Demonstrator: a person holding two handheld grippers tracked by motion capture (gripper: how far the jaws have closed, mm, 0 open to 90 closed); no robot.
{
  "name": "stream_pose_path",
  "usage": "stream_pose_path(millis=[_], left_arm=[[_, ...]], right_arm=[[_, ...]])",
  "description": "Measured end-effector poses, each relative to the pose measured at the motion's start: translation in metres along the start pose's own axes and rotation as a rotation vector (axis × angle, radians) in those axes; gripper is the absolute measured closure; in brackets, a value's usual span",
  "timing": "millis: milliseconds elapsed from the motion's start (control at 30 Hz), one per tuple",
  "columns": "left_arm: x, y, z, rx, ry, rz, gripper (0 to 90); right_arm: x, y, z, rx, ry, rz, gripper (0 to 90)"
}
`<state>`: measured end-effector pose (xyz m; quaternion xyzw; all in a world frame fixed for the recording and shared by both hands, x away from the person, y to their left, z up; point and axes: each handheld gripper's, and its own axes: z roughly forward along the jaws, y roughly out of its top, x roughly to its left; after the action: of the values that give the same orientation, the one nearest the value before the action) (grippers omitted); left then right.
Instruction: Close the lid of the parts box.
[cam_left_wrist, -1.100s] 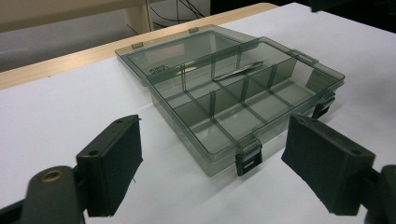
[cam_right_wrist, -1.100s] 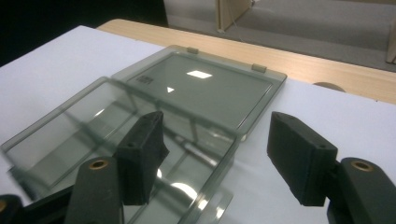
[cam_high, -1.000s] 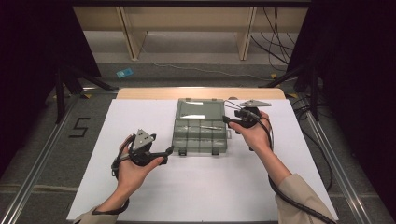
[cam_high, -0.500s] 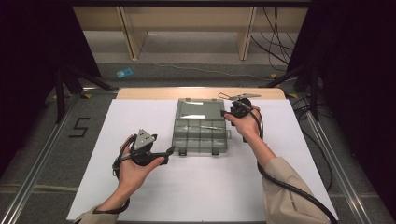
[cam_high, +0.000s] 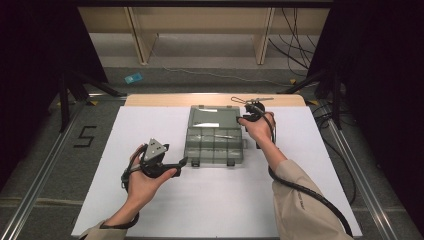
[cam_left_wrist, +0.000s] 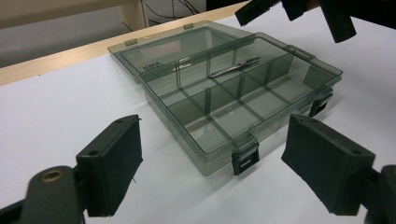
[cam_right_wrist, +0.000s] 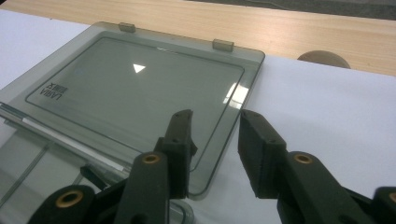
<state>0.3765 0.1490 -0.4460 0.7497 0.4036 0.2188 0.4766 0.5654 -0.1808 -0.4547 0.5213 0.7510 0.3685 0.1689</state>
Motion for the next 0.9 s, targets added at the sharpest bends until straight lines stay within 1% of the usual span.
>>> stream_pose_path(millis=[33,67,100,133,167,200,233,267,300,333,367,400,433,467,500,533,567,600,633,667,700,733,800,867,900], left_arm=[[0.000,0.000,0.000,0.001,0.000,0.000,18.4],[0.000,0.000,0.000,0.002,0.001,0.001,18.3],[0.000,0.000,0.000,0.002,-0.001,-0.005,18.4],[0.000,0.000,0.000,0.000,-0.003,-0.009,18.4],[0.000,0.000,0.000,0.000,-0.003,-0.008,18.4],[-0.001,0.000,0.000,0.000,-0.002,-0.007,18.4],[0.000,0.000,0.000,0.000,-0.001,-0.002,18.4],[-0.001,0.000,0.000,0.001,-0.004,-0.002,18.3],[-0.001,0.000,0.001,0.000,-0.004,-0.001,18.3],[-0.001,0.000,0.000,0.001,-0.003,0.000,18.3],[0.000,0.000,0.001,0.000,-0.008,-0.001,18.3],[0.000,0.000,0.001,0.002,-0.008,-0.001,18.3],[0.000,0.000,0.001,0.002,-0.009,-0.001,18.4],[0.000,0.000,0.001,0.002,-0.002,0.000,18.3],[0.000,0.000,0.001,0.002,-0.004,0.003,18.3],[0.000,0.000,0.001,0.002,-0.006,0.001,18.4],[0.000,0.000,0.001,0.002,-0.005,0.006,18.3],[0.000,0.000,0.001,-0.002,-0.006,0.004,18.3],[0.000,0.000,0.001,-0.001,-0.006,0.004,18.3],[0.000,0.000,0.001,-0.001,-0.006,0.005,18.4],[0.000,0.000,0.001,-0.001,-0.006,0.005,18.3],[0.000,0.000,0.001,0.000,-0.007,0.006,18.3],[-0.001,0.000,0.002,0.000,-0.009,-0.003,18.3],[-0.001,0.000,0.002,-0.001,-0.010,-0.004,18.3],[-0.001,0.000,0.002,-0.001,-0.010,-0.003,18.3]], right_arm=[[-0.001,0.000,0.002,-0.006,-0.011,-0.019,67.6],[0.001,0.001,0.002,0.013,-0.004,0.013,68.3],[0.001,0.000,0.004,-0.002,-0.020,0.019,69.3],[0.002,0.002,0.002,0.045,-0.013,0.051,70.3],[0.003,0.002,0.003,0.043,-0.021,0.065,71.1],[0.002,0.003,0.005,0.040,-0.024,0.058,71.9],[0.002,0.003,0.006,0.050,-0.027,0.070,72.4],[-0.001,0.003,0.009,0.021,-0.039,0.027,72.8],[-0.003,0.003,0.010,0.032,-0.037,0.020,72.9],[-0.001,0.003,0.010,0.043,-0.035,0.049,73.2],[-0.002,0.003,0.011,0.036,-0.036,0.052,73.7],[-0.002,0.004,0.012,0.039,-0.040,0.047,74.0],[-0.004,0.004,0.013,0.041,-0.042,0.030,74.4],[-0.004,0.004,0.014,0.036,-0.046,0.031,74.7],[-0.002,0.004,0.014,0.044,-0.046,0.065,75.1],[-0.004,0.004,0.016,0.041,-0.051,0.030,75.4],[-0.003,0.005,0.015,0.062,-0.052,0.049,75.5],[-0.001,0.004,0.016,0.062,-0.052,0.071,75.7],[-0.003,0.004,0.017,0.058,-0.057,0.039,75.9],[-0.003,0.005,0.018,0.060,-0.057,0.042,76.1],[-0.002,0.005,0.018,0.073,-0.061,0.057,76.2],[0.001,0.005,0.017,0.096,-0.063,0.093,76.4],[0.002,0.006,0.018,0.107,-0.063,0.108,76.9],[0.001,0.006,0.020,0.108,-0.071,0.102,77.2],[0.002,0.006,0.020,0.113,-0.071,0.114,77.6]])
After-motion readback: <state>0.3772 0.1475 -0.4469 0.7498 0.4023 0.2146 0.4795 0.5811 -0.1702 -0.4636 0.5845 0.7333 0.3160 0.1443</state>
